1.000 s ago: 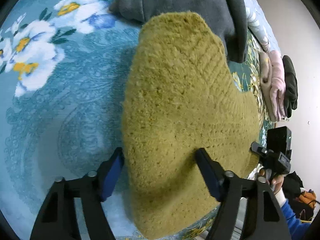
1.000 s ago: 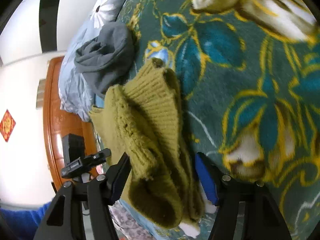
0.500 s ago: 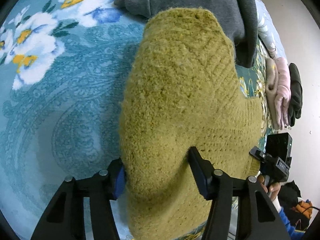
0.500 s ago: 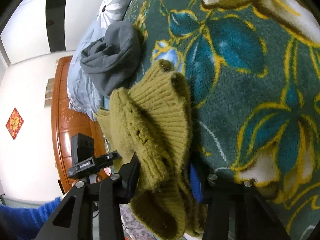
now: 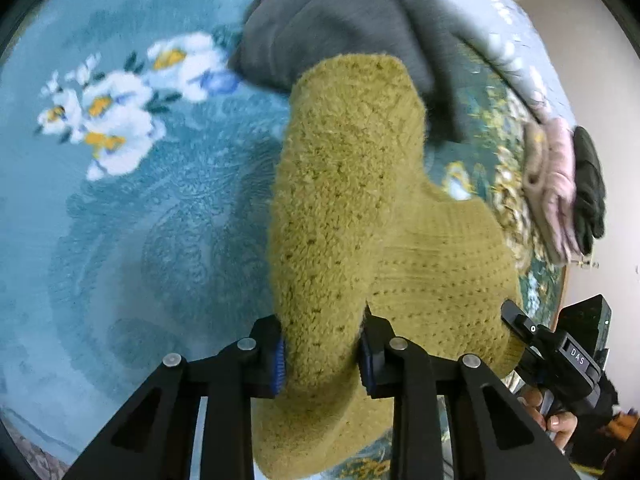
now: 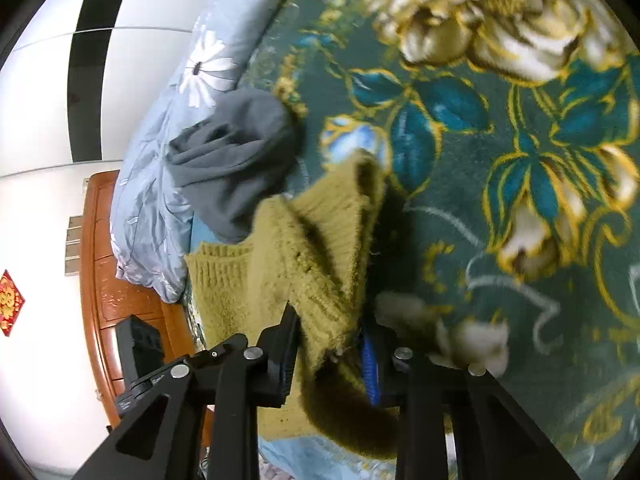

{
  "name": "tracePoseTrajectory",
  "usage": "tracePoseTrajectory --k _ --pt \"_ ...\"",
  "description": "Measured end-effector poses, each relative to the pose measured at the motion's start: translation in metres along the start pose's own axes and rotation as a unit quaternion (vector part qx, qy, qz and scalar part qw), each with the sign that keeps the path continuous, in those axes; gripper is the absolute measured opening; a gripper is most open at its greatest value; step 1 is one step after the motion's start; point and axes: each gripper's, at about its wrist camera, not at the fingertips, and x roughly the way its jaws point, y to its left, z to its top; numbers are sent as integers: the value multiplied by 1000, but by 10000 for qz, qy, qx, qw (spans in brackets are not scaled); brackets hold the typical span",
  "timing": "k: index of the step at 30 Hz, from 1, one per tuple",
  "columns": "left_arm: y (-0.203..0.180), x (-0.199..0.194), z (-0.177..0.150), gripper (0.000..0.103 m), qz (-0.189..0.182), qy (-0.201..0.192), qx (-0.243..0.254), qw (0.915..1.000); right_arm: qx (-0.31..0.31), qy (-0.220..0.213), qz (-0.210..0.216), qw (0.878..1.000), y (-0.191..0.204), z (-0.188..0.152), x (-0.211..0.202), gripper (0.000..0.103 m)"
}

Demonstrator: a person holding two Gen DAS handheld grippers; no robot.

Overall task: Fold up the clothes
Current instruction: 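Grasp the folded sweater with the left gripper while the right gripper grips its other end, then lift the folded sweater with both grippers and carry it toward the clothes stack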

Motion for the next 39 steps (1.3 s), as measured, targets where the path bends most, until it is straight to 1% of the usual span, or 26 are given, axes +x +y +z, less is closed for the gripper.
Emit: tracePoseTrajectory --k 3,4,5,6,9,13,15,17,19,22,25,29,33,35,39 --pt "-16 -35 -21 29 -117 -170 302 9993 -14 -201 -100 9997 23 -20 -23 29" --pt "-32 -46 -28 29 -146 -229 401 9988 -15 -273 -109 9996 29 -27 -33 29" --pt "-42 -59 -37 29 -179 -296 493 9982 -14 -352 -92 9993 34 -34 -45 29" --pt "-42 -73 -45 29 -225 -369 584 9974 -33 -435 -81 9990 41 -43 -57 29" --pt "-61 -109 -58 29 -450 -636 855 9933 -160 -717 -53 9973 69 -69 -98 29" --pt "-91 -143 -65 29 -802 -963 1157 9854 -432 -1119 5 9928 101 -88 -151 29" --pt "-104 -159 -68 29 -942 -1087 1275 9814 -554 -1301 -12 9900 118 -94 -176 29" --pt "-120 -183 -70 29 -1092 -1221 1381 9768 -668 -1497 -14 9865 133 -97 -201 29" --pt "-138 -202 -73 29 -1172 -1365 1498 9722 -777 -1684 1 9827 146 -100 -225 29" --pt "-162 -225 -78 29 -1245 -1593 1638 9656 -927 -1862 116 9781 157 -97 -256 29" --pt "-188 -243 -84 29 -1280 -1837 1685 9599 -1093 -1932 252 9747 164 -87 -284 29" --pt "-229 -249 -98 29 -1291 -2171 1559 9549 -1310 -1933 511 9710 167 -63 -319 29" --pt "-271 -255 -111 29 -1300 -2502 1432 9487 -1635 -1830 649 9672 164 -38 -356 29" --pt "-293 -254 -121 29 -1352 -2613 1301 9468 -1750 -1774 712 9658 161 -25 -380 29" --pt "-341 -256 -143 29 -1344 -2879 1230 9402 -2097 -1671 744 9605 155 0 -434 29"
